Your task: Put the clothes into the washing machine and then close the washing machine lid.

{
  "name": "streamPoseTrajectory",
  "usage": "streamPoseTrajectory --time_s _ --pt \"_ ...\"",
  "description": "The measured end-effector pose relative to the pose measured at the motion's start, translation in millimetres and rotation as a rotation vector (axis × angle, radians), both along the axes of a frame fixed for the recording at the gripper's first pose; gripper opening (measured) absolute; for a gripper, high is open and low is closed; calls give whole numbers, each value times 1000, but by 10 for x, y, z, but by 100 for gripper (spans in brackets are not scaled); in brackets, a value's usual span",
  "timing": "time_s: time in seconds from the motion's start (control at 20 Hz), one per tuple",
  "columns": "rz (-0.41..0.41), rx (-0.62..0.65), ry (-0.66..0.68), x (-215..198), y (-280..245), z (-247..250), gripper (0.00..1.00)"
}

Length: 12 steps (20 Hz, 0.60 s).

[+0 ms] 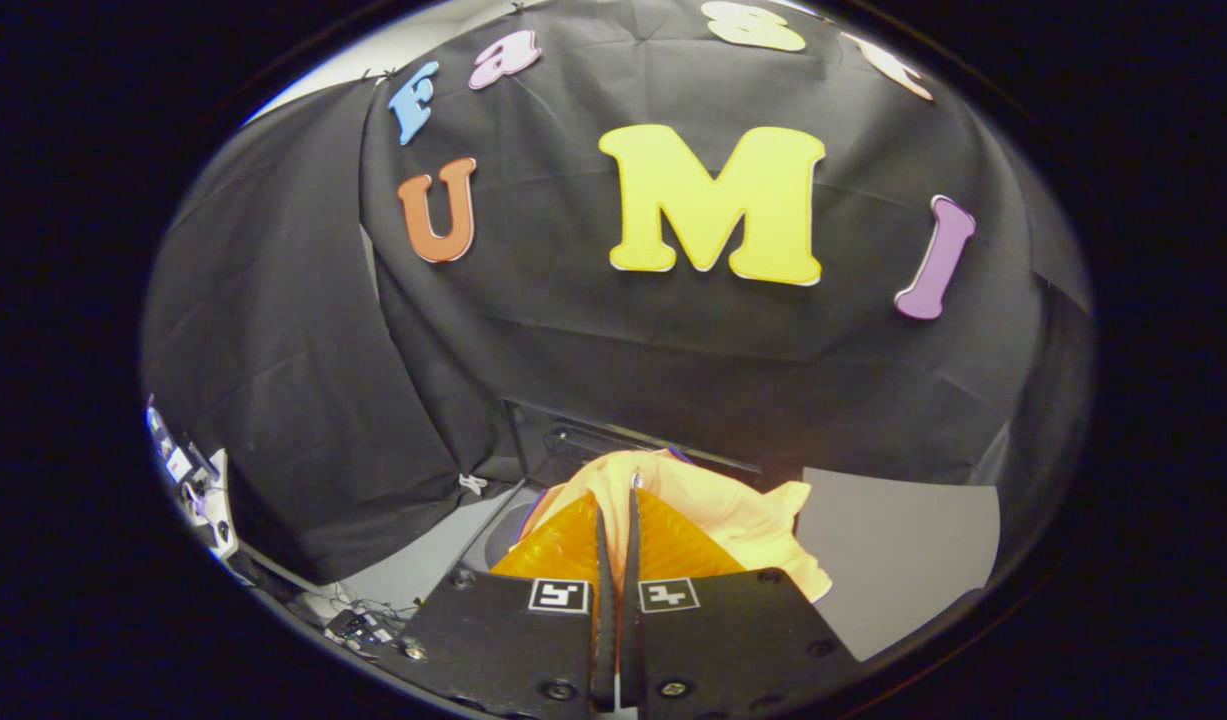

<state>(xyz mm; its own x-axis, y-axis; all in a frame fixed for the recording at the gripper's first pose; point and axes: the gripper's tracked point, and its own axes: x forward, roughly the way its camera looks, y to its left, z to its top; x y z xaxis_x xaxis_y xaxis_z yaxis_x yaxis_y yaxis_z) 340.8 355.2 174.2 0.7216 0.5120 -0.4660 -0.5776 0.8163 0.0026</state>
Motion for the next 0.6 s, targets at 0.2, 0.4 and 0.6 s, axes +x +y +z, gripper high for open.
streamPoseTrajectory --time_s 0.2,0.4,0.6 --pt "39 -2 12 -13 272 -69 5" --pt "67 -3 34 -10 476 -179 5" --pt "79 -11 54 16 603 -300 5"
